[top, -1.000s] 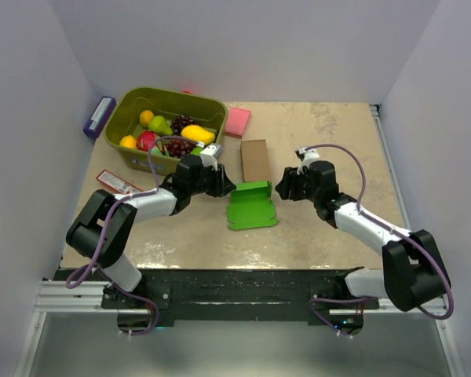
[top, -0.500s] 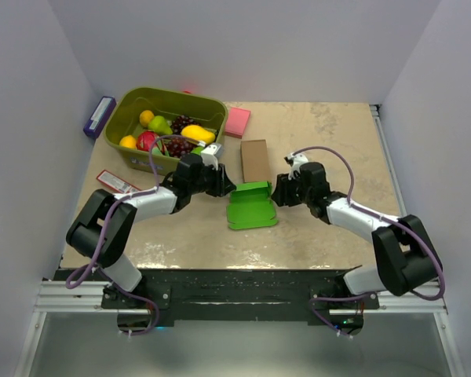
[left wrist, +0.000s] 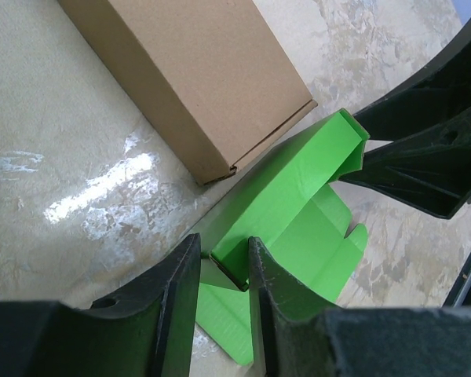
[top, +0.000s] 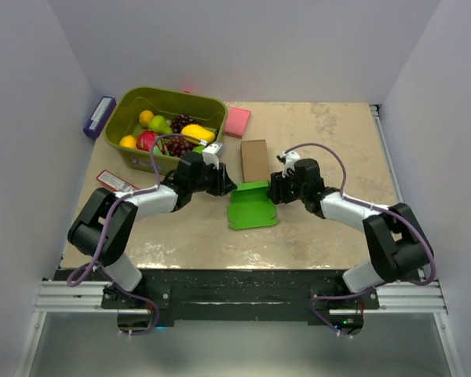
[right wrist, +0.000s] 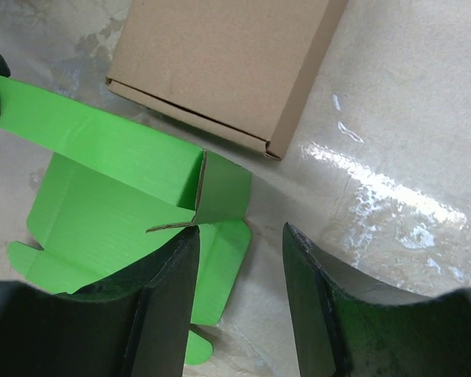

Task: Fold the paper box

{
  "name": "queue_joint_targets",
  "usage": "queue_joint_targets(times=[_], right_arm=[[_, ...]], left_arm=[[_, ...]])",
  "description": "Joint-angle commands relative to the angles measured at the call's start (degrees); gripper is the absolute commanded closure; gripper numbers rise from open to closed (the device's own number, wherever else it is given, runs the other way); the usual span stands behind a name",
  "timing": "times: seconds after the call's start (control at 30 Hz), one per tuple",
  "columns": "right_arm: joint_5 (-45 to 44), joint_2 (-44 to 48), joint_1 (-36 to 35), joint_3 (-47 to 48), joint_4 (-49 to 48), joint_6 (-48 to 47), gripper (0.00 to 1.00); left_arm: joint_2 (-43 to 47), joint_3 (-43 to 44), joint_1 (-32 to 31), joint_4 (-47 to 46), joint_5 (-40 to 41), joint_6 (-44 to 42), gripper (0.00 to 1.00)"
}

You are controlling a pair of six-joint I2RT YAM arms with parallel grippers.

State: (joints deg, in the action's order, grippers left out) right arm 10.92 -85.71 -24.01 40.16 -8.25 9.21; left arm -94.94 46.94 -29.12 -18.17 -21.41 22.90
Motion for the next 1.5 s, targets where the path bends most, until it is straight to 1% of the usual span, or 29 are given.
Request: queue_joint_targets(times=[0.0, 0.3, 0.43, 0.53, 0.57, 0.6, 0.73, 0.83, 0.87, 1.0, 1.03, 1.07, 1.1, 1.2, 1.27, 1.47], right_arm=[[2.18, -1.56, -0.34, 3.78, -4.49, -2.27, 0.49], [3.85, -4.37, -0.51, 4.49, -9.58, -3.67, 0.49], [4.11, -5.86, -0.69, 4.05, -12.4, -4.2, 0.51], [3.94, -6.57, -0.86, 3.96, -14.16, -4.2, 0.57], [3.59, -6.75, -0.95, 3.96, -14.68, -4.2, 0.59], [3.41, -6.92, -1.04, 3.96, -14.78, -4.12, 0.65], [1.39, -6.92, -1.91, 3.96, -13.99, -4.73, 0.73], [-1.68, -6.66, -3.23, 3.7, -13.81, -4.82, 0.78], [-4.73, -6.66, -3.85, 3.7, -13.37, -4.82, 0.78], [-11.77, -6.92, -6.83, 3.69, -12.84, -4.04, 0.79], [-13.28, -7.19, -7.88, 3.87, -12.84, -3.59, 0.81], [-14.51, -7.54, -8.24, 3.96, -12.41, -2.54, 0.85], [-17.74, -7.8, -8.68, 4.31, -12.23, -1.84, 0.87], [-22.32, -8.59, -10.09, 4.31, -11.88, 0.54, 0.91], [-25.14, -8.94, -10.79, 4.49, -11.0, 1.76, 0.95], [-33.23, -10.79, -13.6, 6.5, -7.93, 2.83, 1.0]], left_arm=[[-2.45, 0.35, 0.3, 6.04, -0.12, -3.12, 0.67], [-2.18, 0.44, 0.56, 6.66, -0.39, -3.56, 0.68], [-2.01, 0.52, 0.65, 6.92, -0.3, -3.73, 0.68], [-1.83, 0.52, 0.65, 6.92, -0.3, -3.73, 0.68], [-1.66, 0.44, 0.65, 7.01, -0.3, -3.73, 0.68], [-1.66, 0.44, 0.65, 7.01, -0.3, -3.73, 0.68], [-1.48, 0.44, 0.65, 7.01, -0.39, -3.73, 0.68], [-1.31, 0.52, 0.65, 6.84, -0.56, -3.56, 0.68], [-1.22, 0.52, 0.65, 6.84, -0.56, -3.56, 0.68], [-1.04, 0.35, 0.65, 6.4, -1.18, -3.12, 0.69], [-1.04, 0.26, 0.65, 6.22, -1.27, -3.03, 0.69], [-1.04, 0.17, 0.65, 6.05, -1.27, -2.86, 0.69], [-0.95, 0.08, 0.65, 6.05, -1.44, -2.77, 0.69], [-0.78, -0.09, 0.65, 5.87, -1.53, -2.68, 0.69], [-0.6, -0.09, 0.65, 5.78, -1.62, -2.51, 0.69], [-0.51, -0.27, 0.65, 5.08, -1.97, -1.89, 0.69]])
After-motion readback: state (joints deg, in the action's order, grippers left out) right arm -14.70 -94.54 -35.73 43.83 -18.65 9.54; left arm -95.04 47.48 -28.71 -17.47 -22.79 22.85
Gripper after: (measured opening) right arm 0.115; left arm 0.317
